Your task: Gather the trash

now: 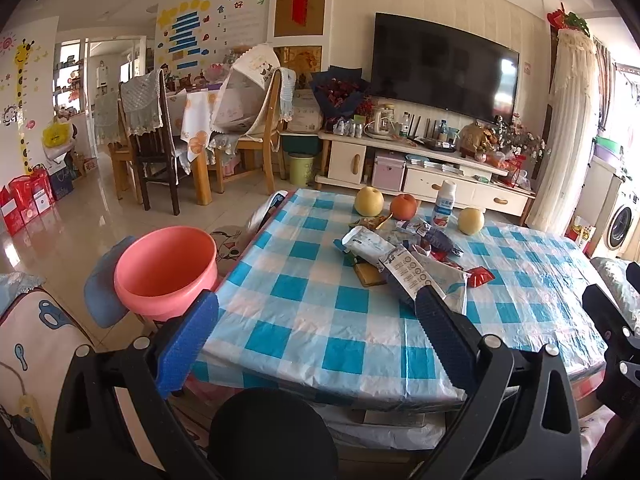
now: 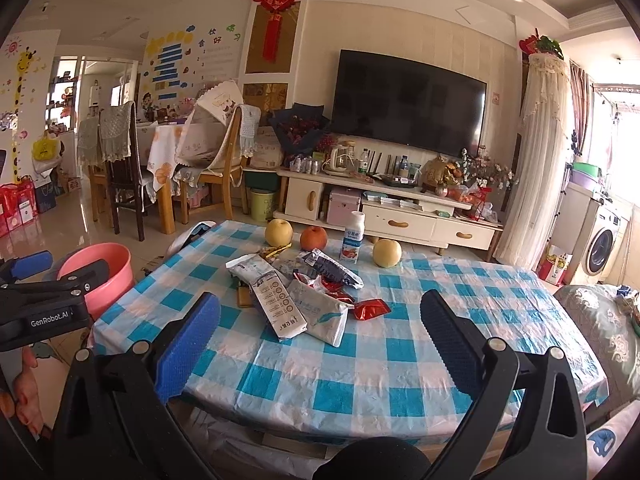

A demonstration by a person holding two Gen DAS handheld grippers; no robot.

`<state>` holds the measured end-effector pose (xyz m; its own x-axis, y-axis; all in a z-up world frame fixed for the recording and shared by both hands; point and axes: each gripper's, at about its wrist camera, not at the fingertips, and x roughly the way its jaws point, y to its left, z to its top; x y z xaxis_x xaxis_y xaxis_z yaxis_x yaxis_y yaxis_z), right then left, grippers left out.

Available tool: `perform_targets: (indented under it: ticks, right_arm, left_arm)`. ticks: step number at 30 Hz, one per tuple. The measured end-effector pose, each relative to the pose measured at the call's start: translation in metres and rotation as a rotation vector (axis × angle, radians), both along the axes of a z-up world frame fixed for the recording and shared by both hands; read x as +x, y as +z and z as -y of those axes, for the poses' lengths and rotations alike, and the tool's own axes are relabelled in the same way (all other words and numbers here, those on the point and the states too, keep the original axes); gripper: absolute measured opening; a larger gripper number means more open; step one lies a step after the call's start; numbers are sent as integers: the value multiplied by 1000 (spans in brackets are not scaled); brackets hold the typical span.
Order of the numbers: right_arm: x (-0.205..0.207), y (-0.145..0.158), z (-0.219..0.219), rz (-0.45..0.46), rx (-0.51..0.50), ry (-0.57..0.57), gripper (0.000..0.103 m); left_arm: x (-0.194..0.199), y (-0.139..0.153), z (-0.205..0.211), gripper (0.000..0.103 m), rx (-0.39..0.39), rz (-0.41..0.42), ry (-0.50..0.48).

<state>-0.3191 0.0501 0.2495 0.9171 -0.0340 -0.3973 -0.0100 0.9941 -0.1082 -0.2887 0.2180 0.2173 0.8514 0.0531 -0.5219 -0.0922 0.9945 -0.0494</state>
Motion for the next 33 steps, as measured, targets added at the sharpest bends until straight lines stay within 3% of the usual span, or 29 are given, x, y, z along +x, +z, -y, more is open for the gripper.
perform_targets:
  ticks: [19,27,33]
  right_arm:
    - [0,-21,-6,54,20,78,99]
    - [18,-44,-7,24,23,118,99]
    - [43,-72,9,-37,79,106,99]
  left_arm:
    - [-2,-12,0,99,9,-9,9]
    - [14,-23,1,99,16,-39,18]
    - [29,-39,-1,99,-6,-60,15]
